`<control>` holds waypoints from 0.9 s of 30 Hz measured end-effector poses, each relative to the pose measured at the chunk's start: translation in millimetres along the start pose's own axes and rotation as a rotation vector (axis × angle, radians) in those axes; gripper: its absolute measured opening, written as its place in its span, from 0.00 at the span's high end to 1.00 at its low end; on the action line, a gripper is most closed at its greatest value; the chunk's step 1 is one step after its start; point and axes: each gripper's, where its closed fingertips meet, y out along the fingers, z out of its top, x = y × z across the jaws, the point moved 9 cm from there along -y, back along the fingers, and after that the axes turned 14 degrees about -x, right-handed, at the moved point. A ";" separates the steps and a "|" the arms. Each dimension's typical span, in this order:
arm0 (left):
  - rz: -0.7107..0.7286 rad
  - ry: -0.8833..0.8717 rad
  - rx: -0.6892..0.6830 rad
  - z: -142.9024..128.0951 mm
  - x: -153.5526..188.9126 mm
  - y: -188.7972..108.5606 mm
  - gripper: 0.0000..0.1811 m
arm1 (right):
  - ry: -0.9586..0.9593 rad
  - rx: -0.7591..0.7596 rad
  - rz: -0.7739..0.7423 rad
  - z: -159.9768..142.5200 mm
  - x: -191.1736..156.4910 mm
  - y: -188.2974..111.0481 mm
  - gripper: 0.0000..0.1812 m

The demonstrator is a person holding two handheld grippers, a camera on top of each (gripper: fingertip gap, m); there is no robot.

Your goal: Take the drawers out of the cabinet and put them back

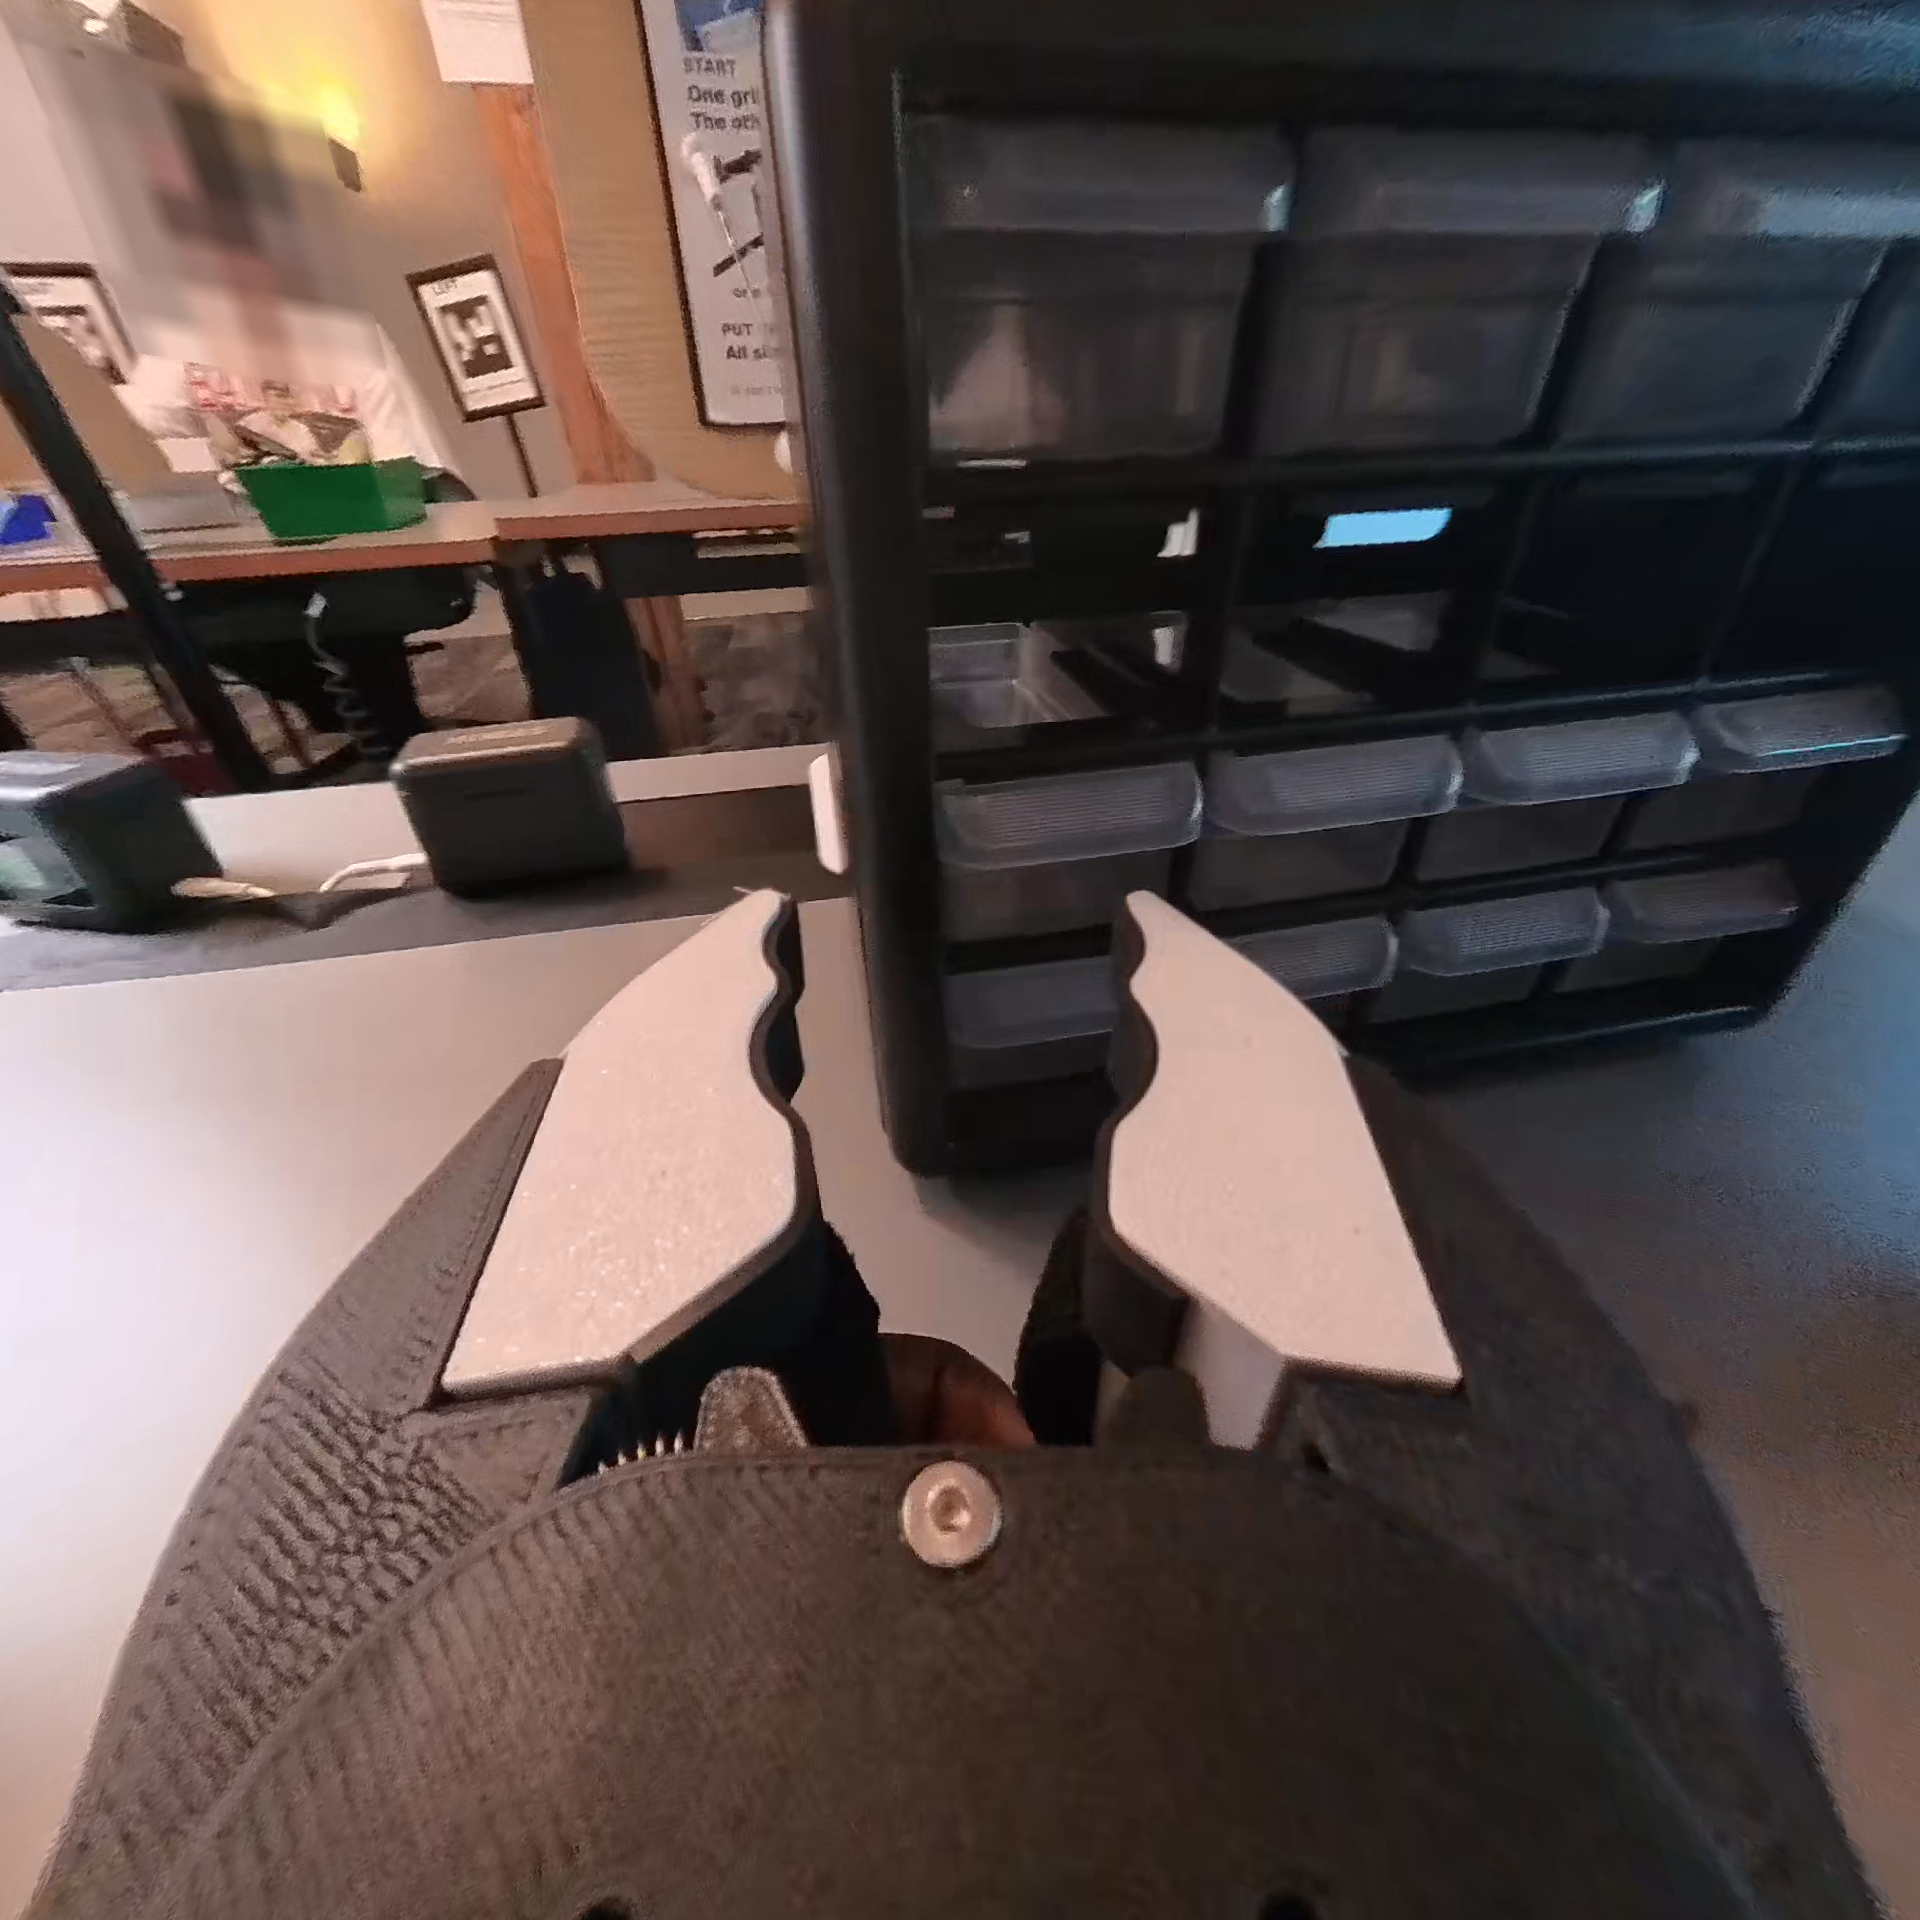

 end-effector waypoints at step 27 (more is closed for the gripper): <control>-0.019 -0.036 -0.216 -5.4 -6.9 10.1 0.89 | -0.254 -0.216 -0.197 -7.8 -24.9 27.5 0.90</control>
